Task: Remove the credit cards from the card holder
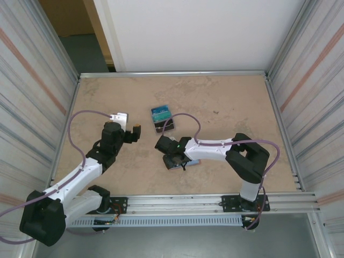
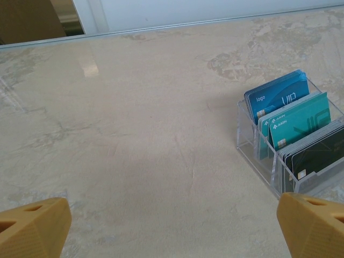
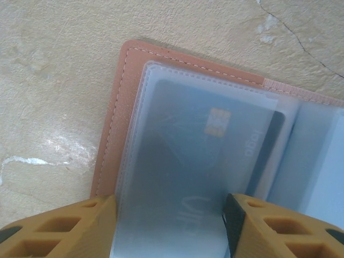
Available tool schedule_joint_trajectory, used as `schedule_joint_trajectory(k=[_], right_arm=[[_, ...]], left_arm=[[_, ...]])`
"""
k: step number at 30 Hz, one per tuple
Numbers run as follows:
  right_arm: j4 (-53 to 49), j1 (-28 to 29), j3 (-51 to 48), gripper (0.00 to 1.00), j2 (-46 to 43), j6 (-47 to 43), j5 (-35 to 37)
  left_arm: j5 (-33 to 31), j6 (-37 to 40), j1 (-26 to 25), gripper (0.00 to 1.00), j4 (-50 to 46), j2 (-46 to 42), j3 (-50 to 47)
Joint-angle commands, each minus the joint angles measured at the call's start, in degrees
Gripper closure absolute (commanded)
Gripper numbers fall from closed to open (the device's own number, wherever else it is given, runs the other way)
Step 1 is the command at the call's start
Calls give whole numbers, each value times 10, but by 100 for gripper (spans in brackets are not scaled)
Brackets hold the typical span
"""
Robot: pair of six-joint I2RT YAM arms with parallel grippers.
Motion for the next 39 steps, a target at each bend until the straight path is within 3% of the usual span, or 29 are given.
schedule_joint_trajectory(k=[1, 13, 18, 28, 39], right_arm=[[-6, -2, -6, 47, 12, 17, -6], [77, -53, -71, 60, -57, 25, -91], [77, -67, -81, 67, -82, 24, -95], [36, -82, -92, 65, -140, 20, -38], [16, -122, -134, 63, -181, 40, -16]], left_arm=[[-6, -8, -1, 1, -6, -9, 1], [6, -2, -7, 1, -18, -28, 12], [-2, 6, -17, 1, -21, -34, 17], [-61, 47, -94, 1, -17, -31, 36], [-77, 70, -144, 1, -9, 11, 63]])
